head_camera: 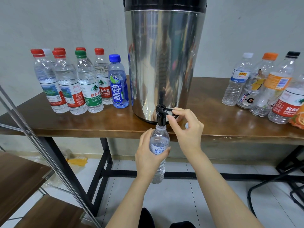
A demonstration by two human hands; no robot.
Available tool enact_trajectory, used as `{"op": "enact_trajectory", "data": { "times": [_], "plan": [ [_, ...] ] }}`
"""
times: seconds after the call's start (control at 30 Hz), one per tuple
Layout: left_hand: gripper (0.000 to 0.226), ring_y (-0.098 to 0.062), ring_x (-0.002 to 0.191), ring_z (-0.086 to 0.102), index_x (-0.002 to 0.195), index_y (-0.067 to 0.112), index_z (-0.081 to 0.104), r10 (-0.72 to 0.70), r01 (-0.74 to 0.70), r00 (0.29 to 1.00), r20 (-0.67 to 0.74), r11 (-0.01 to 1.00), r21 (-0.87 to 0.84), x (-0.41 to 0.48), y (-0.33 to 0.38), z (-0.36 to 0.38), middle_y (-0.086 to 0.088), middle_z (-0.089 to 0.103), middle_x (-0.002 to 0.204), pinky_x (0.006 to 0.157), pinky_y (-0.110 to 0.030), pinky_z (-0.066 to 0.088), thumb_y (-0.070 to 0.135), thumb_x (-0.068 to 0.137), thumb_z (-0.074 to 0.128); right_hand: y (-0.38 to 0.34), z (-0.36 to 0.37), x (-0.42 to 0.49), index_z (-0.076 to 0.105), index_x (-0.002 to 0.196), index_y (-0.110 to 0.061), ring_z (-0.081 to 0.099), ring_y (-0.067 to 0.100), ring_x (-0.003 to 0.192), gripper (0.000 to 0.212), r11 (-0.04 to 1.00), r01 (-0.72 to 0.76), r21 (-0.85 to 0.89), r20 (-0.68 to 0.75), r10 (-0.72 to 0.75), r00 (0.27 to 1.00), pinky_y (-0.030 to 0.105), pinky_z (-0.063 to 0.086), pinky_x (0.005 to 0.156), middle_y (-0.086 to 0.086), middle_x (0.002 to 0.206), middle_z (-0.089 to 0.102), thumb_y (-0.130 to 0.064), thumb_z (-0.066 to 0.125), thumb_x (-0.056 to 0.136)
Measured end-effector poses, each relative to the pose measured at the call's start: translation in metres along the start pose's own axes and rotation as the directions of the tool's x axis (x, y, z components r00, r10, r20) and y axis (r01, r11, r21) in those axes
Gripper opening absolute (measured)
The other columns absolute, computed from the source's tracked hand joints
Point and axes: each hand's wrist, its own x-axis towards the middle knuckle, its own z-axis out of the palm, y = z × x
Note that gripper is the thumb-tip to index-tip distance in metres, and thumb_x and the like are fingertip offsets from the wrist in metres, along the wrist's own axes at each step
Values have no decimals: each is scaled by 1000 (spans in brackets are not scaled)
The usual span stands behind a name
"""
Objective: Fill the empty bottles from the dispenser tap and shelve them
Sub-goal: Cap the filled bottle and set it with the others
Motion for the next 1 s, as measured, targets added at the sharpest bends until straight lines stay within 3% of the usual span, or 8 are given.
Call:
{"op": "enact_trajectory", "data": {
  "times": [0.13, 0.37, 0.6, 0.73, 0.87, 1.0],
  "plan": [
    [80, 2, 123, 51, 139, 32, 46, 0, 0, 1000, 4, 1000, 6, 0, -1, 0, 21, 49, 136, 90, -11, 42, 40, 70, 86, 0, 0, 0, 70, 95, -12, 61, 15, 71, 24, 1000, 4, 7, 0, -4, 1000, 19, 48, 77, -11, 101, 67, -34, 69, 86],
    [80, -1, 123, 51, 139, 32, 46, 3, -3, 1000, 0, 1000, 10, 0, -1, 0, 20, 49, 136, 95, -22, 48, 42, 71, 86, 0, 0, 1, 70, 96, -12, 62, 16, 71, 26, 1000, 1, 8, 3, -1, 1000, 20, 49, 77, -14, 101, 66, -36, 68, 86],
    [81, 2, 123, 50, 140, 31, 46, -3, 3, 1000, 0, 999, 34, 0, -2, 1, 20, 48, 138, 88, -8, 38, 41, 70, 86, 0, 0, 0, 70, 95, -12, 61, 15, 69, 25, 1000, -6, 14, -4, 7, 1000, 18, 47, 75, -10, 100, 68, -35, 69, 85],
    [81, 1, 124, 50, 139, 31, 46, -4, 5, 1000, -6, 1000, 26, 0, -2, 1, 21, 48, 138, 92, -14, 42, 40, 70, 87, 0, 0, 0, 70, 95, -12, 61, 16, 69, 26, 1000, -4, 11, -2, 4, 1000, 20, 49, 76, -10, 100, 68, -36, 69, 86],
    [81, 3, 123, 49, 140, 31, 46, -4, 4, 1000, -8, 1000, 22, 0, -3, 2, 21, 48, 138, 90, -8, 38, 39, 70, 87, 0, 0, 0, 70, 95, -12, 61, 17, 69, 25, 1000, -7, 11, -3, 7, 1000, 20, 49, 76, -9, 100, 68, -35, 69, 85],
    [82, 2, 125, 48, 140, 30, 46, -4, 4, 1000, -11, 1000, 3, 0, -3, 3, 20, 48, 139, 93, -12, 40, 43, 69, 85, -1, 0, 0, 70, 95, -12, 61, 16, 70, 25, 1000, -9, 13, -3, 9, 1000, 18, 48, 75, -8, 100, 69, -35, 69, 85]
  ]
}}
